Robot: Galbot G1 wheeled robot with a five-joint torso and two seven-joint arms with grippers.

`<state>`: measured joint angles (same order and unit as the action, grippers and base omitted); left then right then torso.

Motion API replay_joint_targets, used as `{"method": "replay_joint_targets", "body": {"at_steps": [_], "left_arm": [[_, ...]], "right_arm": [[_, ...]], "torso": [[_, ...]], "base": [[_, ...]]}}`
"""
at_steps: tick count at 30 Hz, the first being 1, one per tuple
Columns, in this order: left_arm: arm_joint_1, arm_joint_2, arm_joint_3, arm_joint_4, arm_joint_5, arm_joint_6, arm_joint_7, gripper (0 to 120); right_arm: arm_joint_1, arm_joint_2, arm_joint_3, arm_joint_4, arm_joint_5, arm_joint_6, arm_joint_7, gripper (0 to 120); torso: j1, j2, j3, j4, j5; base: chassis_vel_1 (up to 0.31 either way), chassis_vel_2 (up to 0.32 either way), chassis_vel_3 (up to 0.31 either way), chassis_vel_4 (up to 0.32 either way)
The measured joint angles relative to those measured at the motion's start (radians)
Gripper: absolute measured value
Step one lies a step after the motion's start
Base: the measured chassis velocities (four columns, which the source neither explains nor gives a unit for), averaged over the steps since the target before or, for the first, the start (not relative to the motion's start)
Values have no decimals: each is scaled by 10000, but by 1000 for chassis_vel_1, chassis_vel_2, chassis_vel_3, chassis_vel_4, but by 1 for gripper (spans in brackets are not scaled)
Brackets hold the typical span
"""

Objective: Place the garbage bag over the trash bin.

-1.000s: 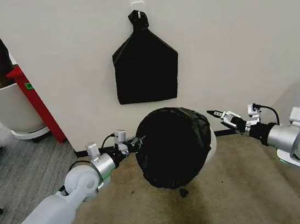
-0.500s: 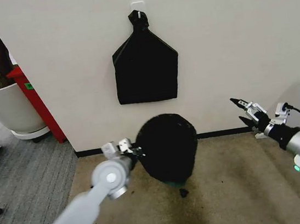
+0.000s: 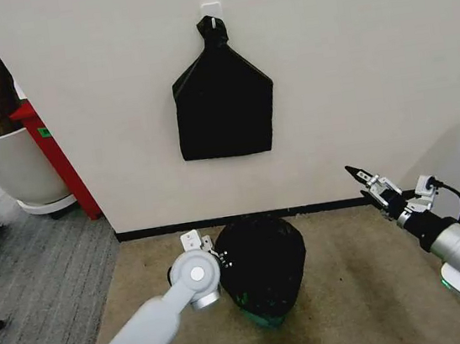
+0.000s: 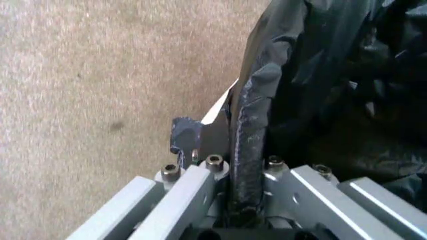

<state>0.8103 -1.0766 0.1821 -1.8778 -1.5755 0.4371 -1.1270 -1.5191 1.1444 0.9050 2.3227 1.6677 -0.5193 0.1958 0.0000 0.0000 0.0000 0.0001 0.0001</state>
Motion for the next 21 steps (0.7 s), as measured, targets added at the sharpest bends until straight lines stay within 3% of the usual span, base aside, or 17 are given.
{"method": "replay_joint_targets", "body": {"at_steps": [12,21], "left_arm": [[208,-54,-406,96,-347,96,540,0],[353,30,-493,461,282,319,1291,0]], "right_arm": [[216,-48,-504,152,-185,106,242,100],[297,-46,-751,146,-237,182,437,100]], "torso": [[0,0,0,-1,-3],[0,0,0,0,0]], "base": [[0,0,0,0],[0,0,0,0]]}}
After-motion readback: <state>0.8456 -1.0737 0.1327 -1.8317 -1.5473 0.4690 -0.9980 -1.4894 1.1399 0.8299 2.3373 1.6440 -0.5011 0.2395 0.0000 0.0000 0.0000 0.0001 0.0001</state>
